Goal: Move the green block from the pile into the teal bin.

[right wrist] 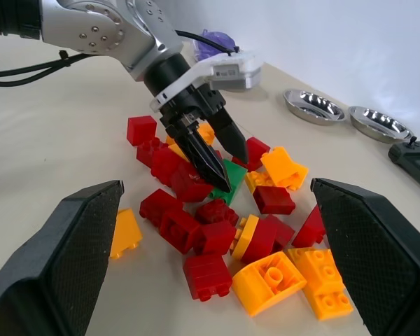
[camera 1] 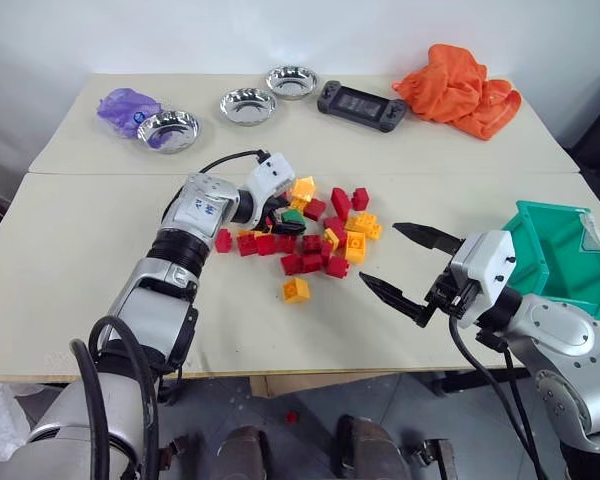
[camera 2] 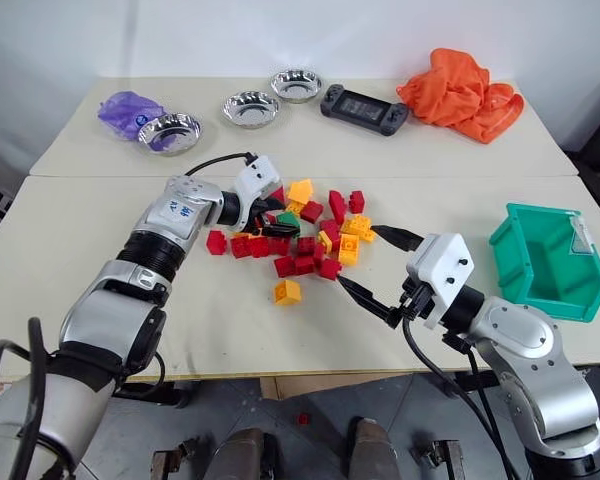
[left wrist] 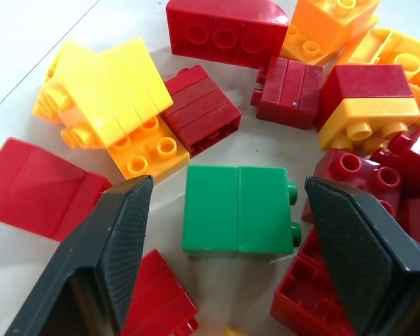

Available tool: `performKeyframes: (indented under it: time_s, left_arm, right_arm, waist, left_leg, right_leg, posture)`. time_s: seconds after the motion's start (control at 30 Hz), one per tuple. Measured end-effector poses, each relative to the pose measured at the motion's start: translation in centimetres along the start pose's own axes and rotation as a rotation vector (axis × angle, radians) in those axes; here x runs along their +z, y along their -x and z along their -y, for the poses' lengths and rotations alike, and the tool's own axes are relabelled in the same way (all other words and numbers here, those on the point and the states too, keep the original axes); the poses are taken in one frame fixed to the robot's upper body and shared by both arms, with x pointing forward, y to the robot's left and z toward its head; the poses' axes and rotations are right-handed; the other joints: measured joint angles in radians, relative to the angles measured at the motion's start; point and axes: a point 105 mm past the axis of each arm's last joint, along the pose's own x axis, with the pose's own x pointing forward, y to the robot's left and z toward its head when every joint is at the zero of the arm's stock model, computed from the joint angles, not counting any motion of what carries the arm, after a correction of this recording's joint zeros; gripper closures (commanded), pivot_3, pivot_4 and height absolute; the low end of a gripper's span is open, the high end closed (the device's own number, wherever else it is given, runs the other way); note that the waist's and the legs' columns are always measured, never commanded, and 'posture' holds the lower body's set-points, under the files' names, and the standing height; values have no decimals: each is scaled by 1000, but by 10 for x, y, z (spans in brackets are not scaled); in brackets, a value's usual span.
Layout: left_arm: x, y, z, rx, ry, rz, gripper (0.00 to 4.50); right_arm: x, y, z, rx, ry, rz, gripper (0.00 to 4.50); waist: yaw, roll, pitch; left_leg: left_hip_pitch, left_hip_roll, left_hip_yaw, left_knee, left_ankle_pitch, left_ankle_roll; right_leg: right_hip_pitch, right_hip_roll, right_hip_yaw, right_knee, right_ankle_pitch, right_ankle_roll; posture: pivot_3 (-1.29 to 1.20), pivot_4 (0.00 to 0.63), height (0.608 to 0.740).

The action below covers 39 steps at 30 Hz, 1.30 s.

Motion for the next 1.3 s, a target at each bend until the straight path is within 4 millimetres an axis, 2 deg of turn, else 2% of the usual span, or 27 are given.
performKeyframes:
  time_s: [0.07, 0.13, 0.33, 0.5, 0.57, 0.63, 0.7, 0.8, 1.03, 1.13, 1.2, 1.3]
  left_arm:
    - [2, 0, 0, -8, -37, -25, 2068]
    - [1, 1, 0, -24, -56, -50, 2415]
    - [3, 0, 2, -49, -67, -49, 2415]
    - [5, 2, 6, -113, -38, 23, 2415]
    - [17, 6, 12, -185, -61, 89, 2415]
    - [38, 13, 19, -262, -126, 150, 2415]
    - [67, 15, 33, -344, -234, 213, 2415]
    - [89, 3, 62, -470, -318, 263, 2415]
    - [112, -46, 138, -653, -391, 347, 2415]
    - [103, -71, 165, -664, -403, 316, 2415]
    - [89, -79, 164, -641, -395, 276, 1657]
    - [85, -80, 162, -626, -359, 289, 892]
  right_arm:
    - [1, 0, 0, 0, 3, 3, 0]
    - [3, -1, 1, 1, 10, 9, 0]
    - [7, -3, 3, 1, 23, 21, 0]
    - [5, -1, 4, -11, 18, 13, 0]
    - [0, 4, 5, -27, 5, -4, 0]
    - [-4, 11, 8, -60, -3, -23, 0]
    - [-10, 24, 13, -117, -12, -56, 0]
    - [-20, 50, 18, -205, -25, -125, 0]
    - [-25, 103, 18, -379, -20, -238, 0]
    - [-26, 114, 14, -431, -31, -264, 0]
    - [-23, 117, 11, -450, -23, -264, 0]
    - [-23, 121, 7, -474, -32, -275, 0]
  waist:
    - [-1, 0, 0]
    - [-4, 0, 0]
    - [-3, 0, 0]
    - [-2, 0, 0]
    - [1, -1, 0]
    - [7, -1, 0]
    - [14, -1, 0]
    - [26, -1, 0]
    - [24, 0, 0]
    - [23, 0, 0]
    - [8, 0, 0]
    - [6, 0, 0]
  left_leg:
    - [0, 0, 0, 0, 0, 0]
    - [1, 0, 0, -1, 0, 0]
    - [0, 0, 0, 0, 0, 0]
    - [0, 0, 0, 0, 0, 0]
    - [-2, 0, 0, 0, 0, 0]
    - [-4, 0, -1, 0, 0, 0]
    - [-4, -1, -1, 0, -1, 1]
    - [-4, -1, -1, 0, -1, 2]
    - [-4, -1, -1, -1, -1, 2]
    - [-4, -1, 0, 0, -1, 2]
    - [-4, -1, 0, 0, -1, 2]
    - [-3, -1, -1, 0, -1, 2]
  right_leg:
    - [0, 0, 0, 0, 0, 0]
    - [0, 0, 0, 0, 0, 0]
    - [0, 0, 0, 0, 0, 0]
    - [0, 0, 0, 0, 0, 0]
    - [-2, 0, -1, 0, 0, 0]
    - [-2, 0, -1, -2, 0, 0]
    - [-1, 0, -2, -4, 1, 1]
    - [0, 0, -2, -6, 1, 2]
    - [0, 0, -1, -8, 2, 3]
    - [0, 0, -1, -8, 2, 3]
    - [0, 0, 0, -8, 2, 3]
    - [0, 0, 0, -6, 2, 2]
  posture:
    - [0, 150, 740]
    - [0, 150, 740]
    - [0, 150, 740]
    - [0, 150, 740]
    - [0, 150, 740]
    - [0, 150, 740]
    - [0, 150, 740]
    - [0, 150, 740]
    - [0, 150, 740]
    - [0, 150, 740]
    - [0, 150, 740]
    - [0, 150, 740]
